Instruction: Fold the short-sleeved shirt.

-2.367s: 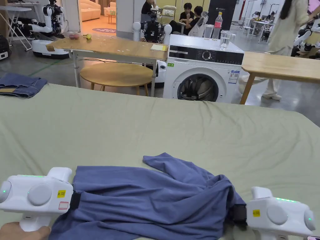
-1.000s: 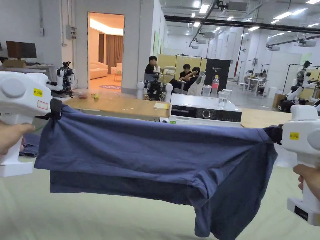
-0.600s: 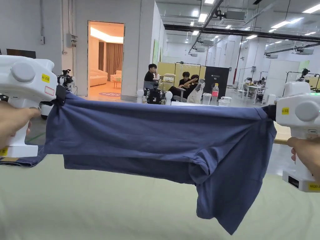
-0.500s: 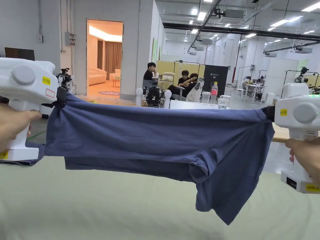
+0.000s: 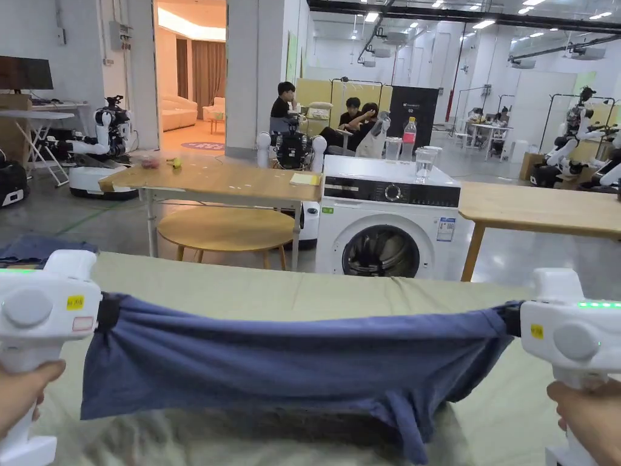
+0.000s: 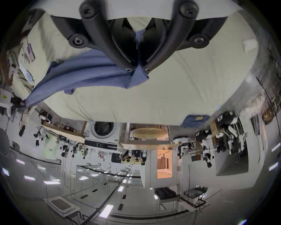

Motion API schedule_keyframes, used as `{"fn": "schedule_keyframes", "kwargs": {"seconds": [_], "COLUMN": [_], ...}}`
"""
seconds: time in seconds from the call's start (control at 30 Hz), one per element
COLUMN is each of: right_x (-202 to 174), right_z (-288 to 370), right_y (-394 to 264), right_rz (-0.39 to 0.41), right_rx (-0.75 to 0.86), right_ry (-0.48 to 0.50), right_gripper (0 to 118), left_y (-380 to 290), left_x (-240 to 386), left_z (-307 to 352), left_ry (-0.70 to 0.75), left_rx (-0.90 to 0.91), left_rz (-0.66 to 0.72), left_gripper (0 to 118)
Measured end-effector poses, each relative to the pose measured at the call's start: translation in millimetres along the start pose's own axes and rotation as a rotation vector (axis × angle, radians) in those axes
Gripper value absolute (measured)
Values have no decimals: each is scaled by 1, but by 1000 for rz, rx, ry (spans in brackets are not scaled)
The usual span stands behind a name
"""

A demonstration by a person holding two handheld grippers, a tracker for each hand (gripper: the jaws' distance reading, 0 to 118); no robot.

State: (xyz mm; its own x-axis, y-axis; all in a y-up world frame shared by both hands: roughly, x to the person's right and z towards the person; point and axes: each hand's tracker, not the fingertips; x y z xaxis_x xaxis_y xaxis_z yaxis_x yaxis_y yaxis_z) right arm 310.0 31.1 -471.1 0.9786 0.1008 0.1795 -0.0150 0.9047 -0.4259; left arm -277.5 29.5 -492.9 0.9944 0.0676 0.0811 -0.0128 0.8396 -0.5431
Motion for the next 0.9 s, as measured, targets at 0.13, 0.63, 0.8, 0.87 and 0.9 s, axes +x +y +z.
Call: {"fn": "schedule_keyframes", "kwargs": {"seconds": [0.13,0.63,0.8,0.87,0.9], "right_x": [5,12,-6,-23,-29], "right_z": [20,36,54,65,68], "right_y": [-61,-183,-176,-170,-168], "right_rz": [7,-32,-22,-30,-46], "right_rx": [-50,-255,-184,-130,-108], "right_ry": [-5,-25,-47,-28,-6], "right_gripper": [3,29,66,66,66], "left_y": [-70,-191,-180,-172,-173], "left_x": [3,-2,11,21,26], "left_z": [17,2,17,27,30], "left_ry": [-10,-35,-9,-8,-5], "left_rx": [-40,-276,-161,-90,-63], "left_rz": [24,113,46,42,43], "left_gripper": [0,4,33,41,43]}}
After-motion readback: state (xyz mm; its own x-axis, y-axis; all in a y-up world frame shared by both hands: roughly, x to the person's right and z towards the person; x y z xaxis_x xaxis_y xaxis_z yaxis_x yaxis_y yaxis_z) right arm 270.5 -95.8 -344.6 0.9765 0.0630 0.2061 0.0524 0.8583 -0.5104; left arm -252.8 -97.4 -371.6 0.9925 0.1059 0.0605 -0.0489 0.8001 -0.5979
